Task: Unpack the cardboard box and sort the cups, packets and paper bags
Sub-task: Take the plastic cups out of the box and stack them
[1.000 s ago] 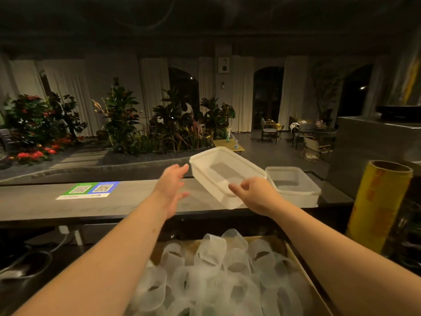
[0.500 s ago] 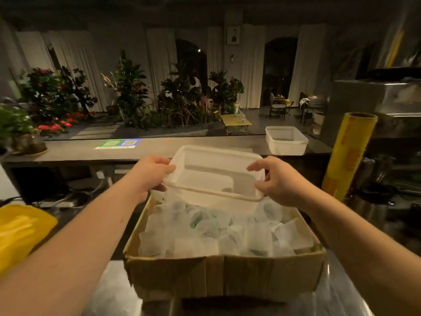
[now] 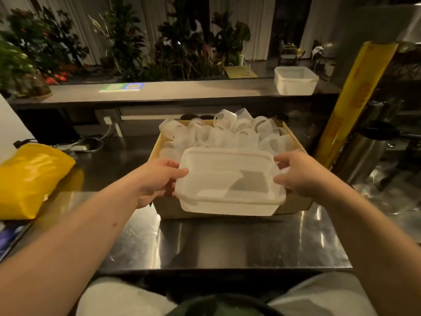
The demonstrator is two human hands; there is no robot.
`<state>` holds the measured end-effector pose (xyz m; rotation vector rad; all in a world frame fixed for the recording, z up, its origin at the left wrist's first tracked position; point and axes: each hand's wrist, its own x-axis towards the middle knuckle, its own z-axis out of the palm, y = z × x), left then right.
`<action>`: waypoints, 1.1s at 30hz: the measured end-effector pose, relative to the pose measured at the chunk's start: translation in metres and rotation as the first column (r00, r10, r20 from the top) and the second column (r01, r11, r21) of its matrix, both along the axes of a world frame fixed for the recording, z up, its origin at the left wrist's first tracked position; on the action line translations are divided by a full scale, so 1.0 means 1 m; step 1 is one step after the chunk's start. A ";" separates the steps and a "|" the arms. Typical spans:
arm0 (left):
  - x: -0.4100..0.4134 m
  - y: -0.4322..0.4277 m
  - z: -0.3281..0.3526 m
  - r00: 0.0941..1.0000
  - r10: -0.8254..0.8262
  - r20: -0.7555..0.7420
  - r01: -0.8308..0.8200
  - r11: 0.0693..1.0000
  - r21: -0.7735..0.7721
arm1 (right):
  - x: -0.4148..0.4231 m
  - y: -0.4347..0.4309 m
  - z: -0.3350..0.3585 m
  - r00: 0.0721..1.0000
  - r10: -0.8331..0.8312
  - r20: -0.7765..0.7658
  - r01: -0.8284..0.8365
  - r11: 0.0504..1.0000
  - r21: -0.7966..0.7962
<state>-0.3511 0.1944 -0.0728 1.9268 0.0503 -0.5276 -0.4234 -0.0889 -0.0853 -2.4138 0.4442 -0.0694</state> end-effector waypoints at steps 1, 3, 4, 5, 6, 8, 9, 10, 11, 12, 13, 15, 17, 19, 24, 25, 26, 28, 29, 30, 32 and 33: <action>-0.004 0.001 -0.002 1.000 0.000 -0.016 0.001 1.000 0.011 | -0.004 0.000 -0.002 1.000 -0.001 -0.006 0.001 1.000 0.021; -0.011 0.004 -0.012 0.998 -0.020 -0.054 0.023 0.999 0.048 | -0.013 0.000 -0.008 1.000 0.004 -0.021 -0.003 0.998 0.067; -0.015 0.006 -0.018 0.996 -0.033 -0.080 0.039 0.997 0.069 | -0.019 0.001 -0.014 0.999 0.014 -0.037 -0.010 0.995 0.095; -0.019 0.007 -0.023 0.994 -0.044 -0.103 0.053 0.995 0.088 | -0.024 0.001 -0.020 0.998 0.025 -0.051 -0.018 0.992 0.124; -0.022 0.008 -0.029 0.991 -0.052 -0.121 0.065 0.992 0.106 | -0.029 0.002 -0.027 0.997 0.035 -0.069 -0.024 0.988 0.149; -0.030 0.007 -0.042 0.983 -0.077 -0.164 0.102 0.984 0.148 | -0.038 0.002 -0.045 0.993 0.036 -0.109 -0.016 0.984 0.176; -0.034 0.006 -0.048 0.979 -0.097 -0.182 0.128 0.978 0.167 | -0.040 0.001 -0.053 0.992 0.032 -0.124 -0.011 0.986 0.168; -0.036 0.006 -0.056 0.973 -0.115 -0.199 0.152 0.972 0.182 | -0.042 0.001 -0.062 0.989 0.024 -0.146 -0.002 0.988 0.155; -0.036 0.005 -0.064 0.967 -0.129 -0.220 0.172 0.966 0.193 | -0.042 0.001 -0.070 0.985 0.019 -0.169 0.006 0.989 0.146; -0.034 0.003 -0.073 0.961 -0.132 -0.243 0.183 0.962 0.201 | -0.041 0.000 -0.077 0.979 0.022 -0.203 0.009 0.989 0.151; -0.032 0.001 -0.082 0.955 -0.128 -0.266 0.187 0.960 0.209 | -0.039 0.000 -0.083 0.970 0.032 -0.239 0.009 0.986 0.169; -0.026 -0.003 -0.101 0.946 -0.098 -0.308 0.170 0.962 0.215 | -0.034 0.000 -0.096 0.952 0.051 -0.302 0.013 0.978 0.206; -0.018 -0.009 -0.119 0.930 -0.066 -0.361 0.151 0.966 0.210 | -0.025 -0.001 -0.110 0.936 0.046 -0.350 0.042 0.970 0.240; -0.015 -0.013 -0.132 0.913 -0.047 -0.405 0.142 0.968 0.207 | -0.020 0.004 -0.124 0.921 0.045 -0.386 0.057 0.967 0.248; 0.005 -0.027 -0.164 0.871 -0.018 -0.491 0.141 0.966 0.216 | -0.002 0.004 -0.158 0.873 0.035 -0.486 0.103 0.962 0.254; 0.009 -0.029 -0.168 0.863 -0.016 -0.506 0.140 0.968 0.209 | 0.000 0.004 -0.163 0.865 0.031 -0.501 0.111 0.962 0.251; 0.013 -0.031 -0.172 0.855 -0.016 -0.519 0.142 0.968 0.205 | 0.002 0.003 -0.168 0.861 0.026 -0.508 0.118 0.961 0.249; 0.020 -0.032 -0.180 0.838 -0.014 -0.546 0.149 0.967 0.205 | 0.005 0.001 -0.176 0.857 0.014 -0.516 0.143 0.954 0.263; 0.022 -0.031 -0.185 0.830 -0.015 -0.558 0.154 0.967 0.204 | 0.005 0.000 -0.179 0.858 0.012 -0.514 0.149 0.951 0.270; 0.025 -0.030 -0.190 0.820 -0.021 -0.573 0.164 0.966 0.199 | 0.005 -0.001 -0.181 0.857 0.015 -0.514 0.148 0.950 0.275; 0.030 -0.027 -0.199 0.807 -0.040 -0.589 0.190 0.962 0.195 | 0.007 -0.004 -0.182 0.855 0.029 -0.517 0.144 0.946 0.290; 0.032 -0.026 -0.200 0.808 -0.049 -0.588 0.200 0.960 0.195 | 0.008 -0.005 -0.181 0.852 0.031 -0.522 0.146 0.944 0.295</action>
